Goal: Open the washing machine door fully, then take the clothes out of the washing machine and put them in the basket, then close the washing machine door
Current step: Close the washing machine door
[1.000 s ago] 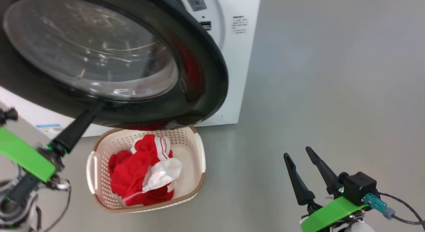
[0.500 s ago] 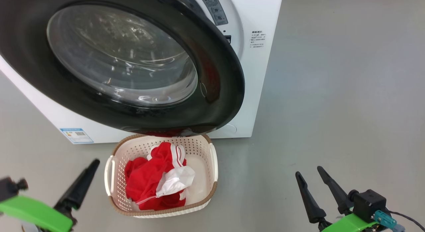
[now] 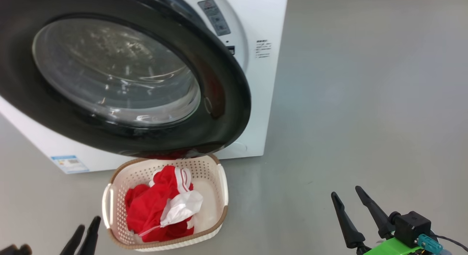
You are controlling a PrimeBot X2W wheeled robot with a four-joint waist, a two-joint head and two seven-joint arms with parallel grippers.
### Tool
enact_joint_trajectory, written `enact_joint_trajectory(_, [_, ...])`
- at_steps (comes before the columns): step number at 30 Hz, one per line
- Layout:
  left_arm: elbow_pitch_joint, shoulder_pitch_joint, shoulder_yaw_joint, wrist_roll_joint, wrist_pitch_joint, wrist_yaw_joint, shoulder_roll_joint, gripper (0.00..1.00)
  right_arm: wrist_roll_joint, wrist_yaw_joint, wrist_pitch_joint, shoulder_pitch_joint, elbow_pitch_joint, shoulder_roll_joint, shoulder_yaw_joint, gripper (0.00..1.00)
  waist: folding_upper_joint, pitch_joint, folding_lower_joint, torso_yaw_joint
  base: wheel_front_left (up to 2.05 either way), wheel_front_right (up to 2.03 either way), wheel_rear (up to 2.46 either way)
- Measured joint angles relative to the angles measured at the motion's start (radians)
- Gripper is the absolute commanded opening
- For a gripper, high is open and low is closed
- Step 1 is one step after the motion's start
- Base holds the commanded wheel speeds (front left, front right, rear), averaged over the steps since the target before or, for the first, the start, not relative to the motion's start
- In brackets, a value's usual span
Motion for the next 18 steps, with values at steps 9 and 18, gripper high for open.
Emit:
enact_joint_trajectory(9, [0.090,0.000,0.045,0.170,-0.055,0.000,-0.012,1.00,0.002,0.000,0.000,0.005,-0.008,-0.002,-0.022,1.00,0.0000,-0.023,0.0000,-0.042,0.00,0.00,0.00])
enact_joint_trajectory(18, [0.077,0.064,0.258,0.504,-0.055,0.000,-0.115,1.00,0.006,0.000,0.000,0.028,-0.019,-0.003,-0.030,1.00,0.0000,-0.036,0.0000,-0.051,0.00,0.00,0.00])
